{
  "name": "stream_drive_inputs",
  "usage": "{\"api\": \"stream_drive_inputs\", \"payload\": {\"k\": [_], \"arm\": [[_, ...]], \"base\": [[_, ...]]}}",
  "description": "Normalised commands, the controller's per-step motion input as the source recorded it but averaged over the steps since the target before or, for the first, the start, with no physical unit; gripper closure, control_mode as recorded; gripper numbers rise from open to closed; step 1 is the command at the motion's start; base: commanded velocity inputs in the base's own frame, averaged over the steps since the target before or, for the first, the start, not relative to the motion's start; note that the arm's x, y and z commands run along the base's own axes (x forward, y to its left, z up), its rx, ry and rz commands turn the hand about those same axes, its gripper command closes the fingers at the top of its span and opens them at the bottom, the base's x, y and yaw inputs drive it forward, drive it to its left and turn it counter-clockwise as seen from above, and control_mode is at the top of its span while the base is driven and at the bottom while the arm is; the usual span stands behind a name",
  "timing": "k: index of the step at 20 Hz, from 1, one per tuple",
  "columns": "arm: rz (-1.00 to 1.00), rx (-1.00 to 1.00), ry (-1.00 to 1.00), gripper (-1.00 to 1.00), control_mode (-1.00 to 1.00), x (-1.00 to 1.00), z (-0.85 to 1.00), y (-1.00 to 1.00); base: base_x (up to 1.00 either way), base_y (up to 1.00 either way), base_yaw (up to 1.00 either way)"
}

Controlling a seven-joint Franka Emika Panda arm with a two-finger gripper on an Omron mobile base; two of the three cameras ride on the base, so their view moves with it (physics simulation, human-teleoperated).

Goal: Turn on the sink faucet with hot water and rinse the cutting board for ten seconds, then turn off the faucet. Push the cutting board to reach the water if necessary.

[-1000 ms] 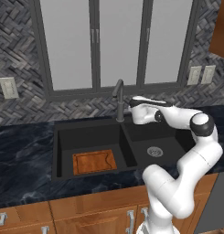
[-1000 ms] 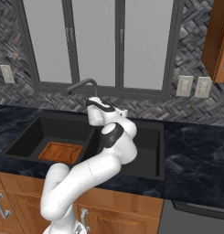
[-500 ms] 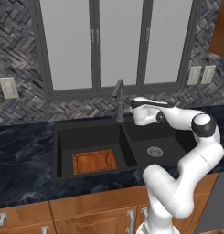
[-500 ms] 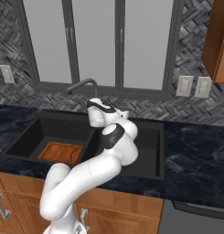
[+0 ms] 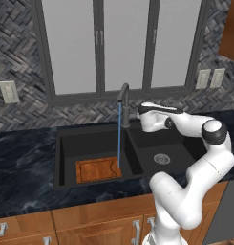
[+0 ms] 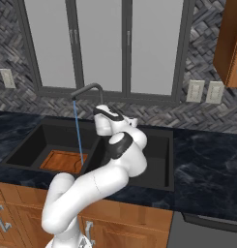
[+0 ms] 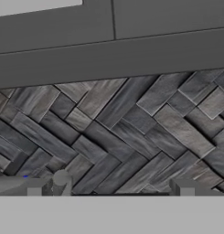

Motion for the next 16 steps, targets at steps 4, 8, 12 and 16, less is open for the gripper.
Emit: {"api": "stream_drive_inputs", "payload": {"k": [4,8,12,16], "arm": [[0.00,0.03,0.00,-1.00,-1.00,0.00,0.00,-0.52],[0.00,0.02,0.00,-1.00,-1.00,0.00,0.00,-0.48],[0.00,0.01,0.00,-1.00,-1.00,0.00,0.00,-0.38],[0.00,0.00,0.00,-1.00,-1.00,0.00,0.00,-0.31]], "base": [[0.00,0.00,0.00],[0.00,0.00,0.00],[0.00,0.00,0.00],[0.00,0.00,0.00]]}}
